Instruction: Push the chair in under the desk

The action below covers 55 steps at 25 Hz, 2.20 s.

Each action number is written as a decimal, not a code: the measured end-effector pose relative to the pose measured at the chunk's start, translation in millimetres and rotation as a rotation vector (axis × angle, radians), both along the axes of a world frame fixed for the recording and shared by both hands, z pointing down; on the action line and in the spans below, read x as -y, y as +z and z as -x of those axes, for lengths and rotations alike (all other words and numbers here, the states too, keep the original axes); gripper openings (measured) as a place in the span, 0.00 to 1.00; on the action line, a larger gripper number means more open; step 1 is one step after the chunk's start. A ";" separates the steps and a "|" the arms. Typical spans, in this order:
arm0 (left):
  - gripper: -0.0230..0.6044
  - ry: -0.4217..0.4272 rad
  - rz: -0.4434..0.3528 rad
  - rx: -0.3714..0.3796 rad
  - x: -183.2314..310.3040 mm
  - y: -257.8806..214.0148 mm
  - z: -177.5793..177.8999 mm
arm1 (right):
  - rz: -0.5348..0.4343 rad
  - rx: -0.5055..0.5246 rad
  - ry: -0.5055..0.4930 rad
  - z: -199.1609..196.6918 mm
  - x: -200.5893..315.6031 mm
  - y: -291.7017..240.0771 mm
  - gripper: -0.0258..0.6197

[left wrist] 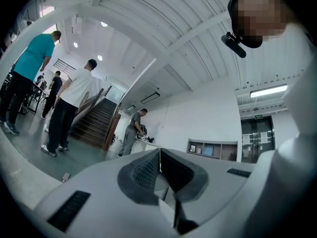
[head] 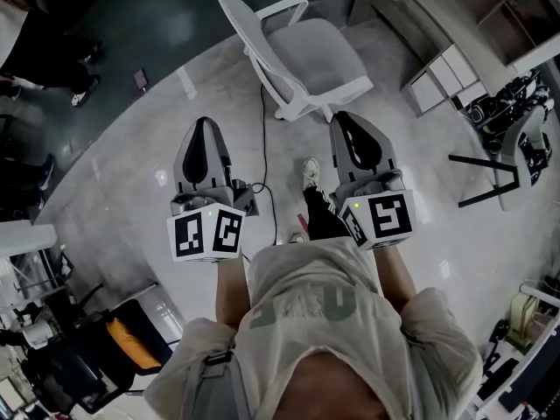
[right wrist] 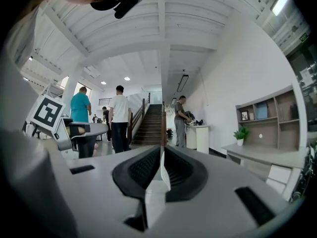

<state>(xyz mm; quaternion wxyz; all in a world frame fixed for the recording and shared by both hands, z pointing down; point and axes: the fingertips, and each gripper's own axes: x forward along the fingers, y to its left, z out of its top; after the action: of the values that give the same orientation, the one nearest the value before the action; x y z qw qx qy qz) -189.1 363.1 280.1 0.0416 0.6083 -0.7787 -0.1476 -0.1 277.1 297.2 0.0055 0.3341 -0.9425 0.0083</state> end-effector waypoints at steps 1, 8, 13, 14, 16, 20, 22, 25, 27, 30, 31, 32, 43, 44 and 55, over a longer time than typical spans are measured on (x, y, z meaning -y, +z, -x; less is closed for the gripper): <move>0.06 -0.013 0.002 -0.001 15.3 -0.4 6.5 | 0.004 -0.007 -0.010 7.5 15.9 1.9 0.07; 0.06 -0.108 0.024 -0.016 127.6 -7.8 53.7 | 0.070 -0.049 -0.100 65.2 129.9 14.6 0.07; 0.06 -0.139 0.064 -0.025 179.2 -0.7 80.0 | 0.160 -0.099 -0.172 109.4 176.7 40.9 0.10; 0.06 -0.142 0.076 -0.030 186.8 3.3 85.1 | 0.173 -0.107 -0.190 118.3 181.3 44.9 0.14; 0.06 -0.148 0.100 -0.045 199.2 12.7 94.4 | 0.195 -0.121 -0.216 133.7 187.4 51.2 0.20; 0.06 -0.129 0.150 -0.074 224.3 33.7 113.6 | 0.213 -0.136 -0.230 160.0 197.8 56.4 0.20; 0.07 -0.095 0.190 -0.090 241.7 51.0 124.6 | 0.229 -0.148 -0.233 174.1 202.4 62.6 0.21; 0.19 -0.022 0.243 -0.144 267.0 75.7 137.9 | 0.284 -0.179 -0.267 196.1 202.2 81.3 0.26; 0.34 0.038 0.273 -0.205 282.2 91.2 147.2 | 0.341 -0.212 -0.305 213.2 197.7 101.9 0.38; 0.38 0.082 0.328 -0.282 303.3 122.2 165.4 | 0.410 -0.314 -0.339 234.3 190.7 147.7 0.43; 0.38 0.092 0.355 -0.300 310.6 135.3 170.6 | 0.421 -0.355 -0.345 239.5 188.4 163.6 0.43; 0.38 0.106 0.384 -0.316 318.1 148.8 174.8 | 0.430 -0.393 -0.349 244.3 186.2 178.4 0.43; 0.38 0.268 0.597 -0.434 373.5 239.6 183.9 | 0.514 -0.587 -0.275 280.7 194.9 271.5 0.43; 0.38 0.274 0.617 -0.434 376.4 246.2 182.5 | 0.536 -0.599 -0.287 280.9 193.7 274.9 0.43; 0.33 0.216 0.680 -0.421 404.5 257.6 157.3 | 0.649 -0.552 -0.318 249.8 209.3 276.8 0.27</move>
<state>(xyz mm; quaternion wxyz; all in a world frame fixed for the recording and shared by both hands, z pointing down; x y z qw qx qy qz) -346.3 -41.4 537.6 0.4140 0.5944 -0.6894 0.0020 -249.8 67.8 574.0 0.3621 0.1561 -0.8939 0.2131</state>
